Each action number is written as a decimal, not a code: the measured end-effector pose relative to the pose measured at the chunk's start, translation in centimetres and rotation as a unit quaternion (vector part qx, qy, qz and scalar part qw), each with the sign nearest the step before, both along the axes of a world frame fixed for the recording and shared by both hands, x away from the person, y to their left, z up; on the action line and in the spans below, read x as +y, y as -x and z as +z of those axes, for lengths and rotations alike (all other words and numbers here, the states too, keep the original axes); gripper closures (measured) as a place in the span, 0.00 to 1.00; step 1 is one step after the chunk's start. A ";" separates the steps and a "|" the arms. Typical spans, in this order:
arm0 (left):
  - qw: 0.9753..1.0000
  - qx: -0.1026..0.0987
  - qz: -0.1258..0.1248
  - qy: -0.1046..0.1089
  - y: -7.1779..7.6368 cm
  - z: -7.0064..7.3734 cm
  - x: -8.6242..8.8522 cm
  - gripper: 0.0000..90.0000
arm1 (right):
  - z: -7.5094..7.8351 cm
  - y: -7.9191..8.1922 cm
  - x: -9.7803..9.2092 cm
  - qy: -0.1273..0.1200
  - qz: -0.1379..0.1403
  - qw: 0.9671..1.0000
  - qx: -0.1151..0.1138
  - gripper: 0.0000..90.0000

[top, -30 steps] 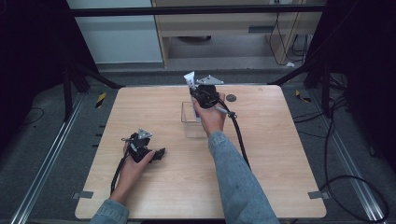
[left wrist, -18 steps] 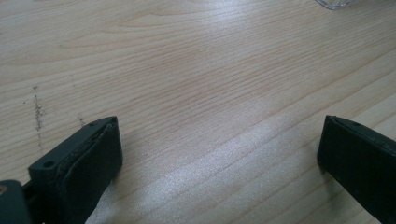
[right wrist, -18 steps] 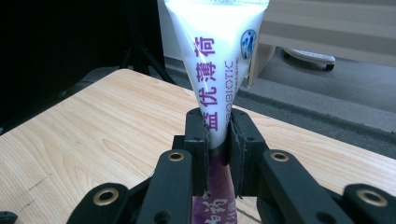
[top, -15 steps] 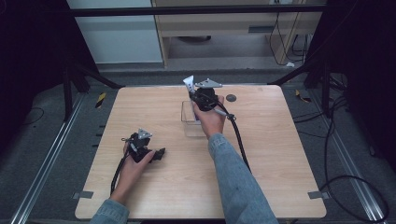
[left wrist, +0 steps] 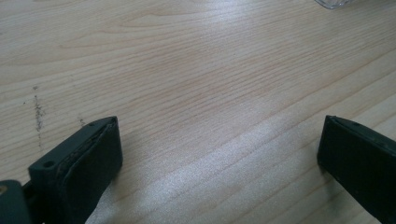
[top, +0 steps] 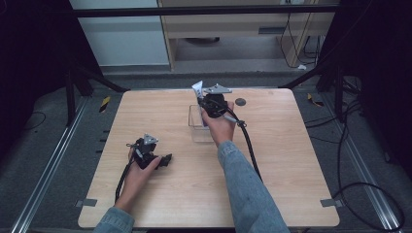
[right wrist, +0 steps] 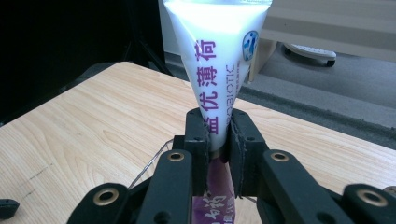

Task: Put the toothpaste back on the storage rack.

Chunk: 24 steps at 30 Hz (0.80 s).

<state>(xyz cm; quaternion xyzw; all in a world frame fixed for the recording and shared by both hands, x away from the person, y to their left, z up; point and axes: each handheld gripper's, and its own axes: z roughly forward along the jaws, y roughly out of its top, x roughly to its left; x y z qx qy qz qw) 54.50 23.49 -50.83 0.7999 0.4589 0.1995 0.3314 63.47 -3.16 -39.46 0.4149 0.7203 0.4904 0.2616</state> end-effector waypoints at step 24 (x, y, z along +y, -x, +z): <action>1.000 0.000 0.000 0.000 0.0 0.0 0.0 0.00 | -0.5 1.8 -0.1 0.018 0.021 1.000 0.012 0.89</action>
